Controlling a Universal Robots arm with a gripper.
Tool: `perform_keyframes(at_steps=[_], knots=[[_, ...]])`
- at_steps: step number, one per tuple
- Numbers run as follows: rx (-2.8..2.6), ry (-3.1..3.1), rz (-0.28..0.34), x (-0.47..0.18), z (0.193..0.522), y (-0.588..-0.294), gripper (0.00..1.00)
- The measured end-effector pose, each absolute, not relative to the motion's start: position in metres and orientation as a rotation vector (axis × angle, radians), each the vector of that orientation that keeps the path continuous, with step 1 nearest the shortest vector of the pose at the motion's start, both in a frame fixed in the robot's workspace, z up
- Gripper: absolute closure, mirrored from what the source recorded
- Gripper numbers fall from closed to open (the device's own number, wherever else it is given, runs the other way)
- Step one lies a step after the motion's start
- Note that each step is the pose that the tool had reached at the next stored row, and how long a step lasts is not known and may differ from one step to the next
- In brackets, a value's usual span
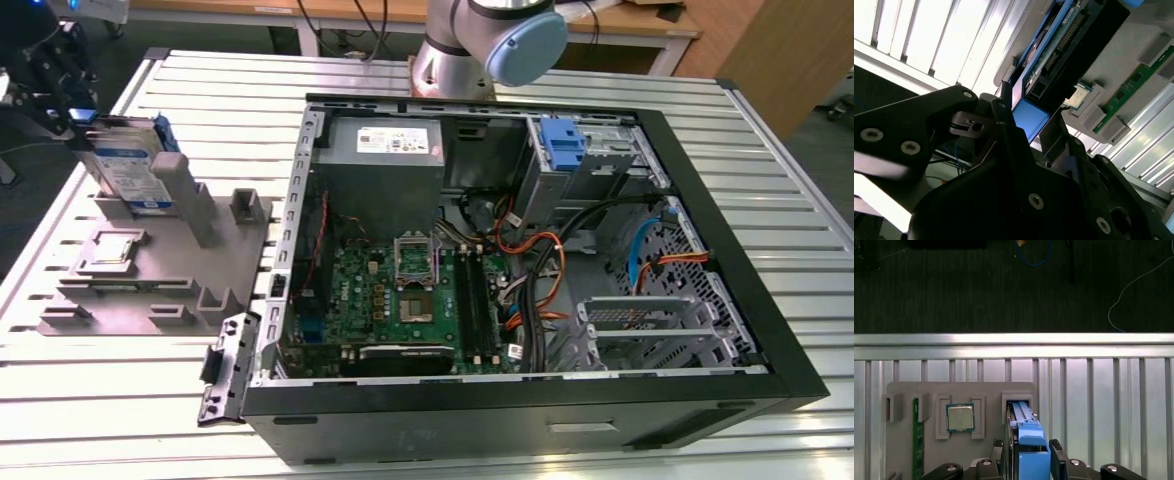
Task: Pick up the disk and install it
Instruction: 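Pick up the disk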
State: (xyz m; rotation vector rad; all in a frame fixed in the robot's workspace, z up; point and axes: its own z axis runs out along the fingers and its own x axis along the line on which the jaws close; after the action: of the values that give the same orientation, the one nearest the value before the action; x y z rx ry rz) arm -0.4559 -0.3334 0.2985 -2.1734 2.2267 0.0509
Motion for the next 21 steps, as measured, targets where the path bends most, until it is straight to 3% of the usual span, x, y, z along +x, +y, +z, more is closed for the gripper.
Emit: perform_keyframes(at_steps=[21], knots=[[-2.172,2.231,0.054,-0.4585,0.2901,-0.3309,0.52]])
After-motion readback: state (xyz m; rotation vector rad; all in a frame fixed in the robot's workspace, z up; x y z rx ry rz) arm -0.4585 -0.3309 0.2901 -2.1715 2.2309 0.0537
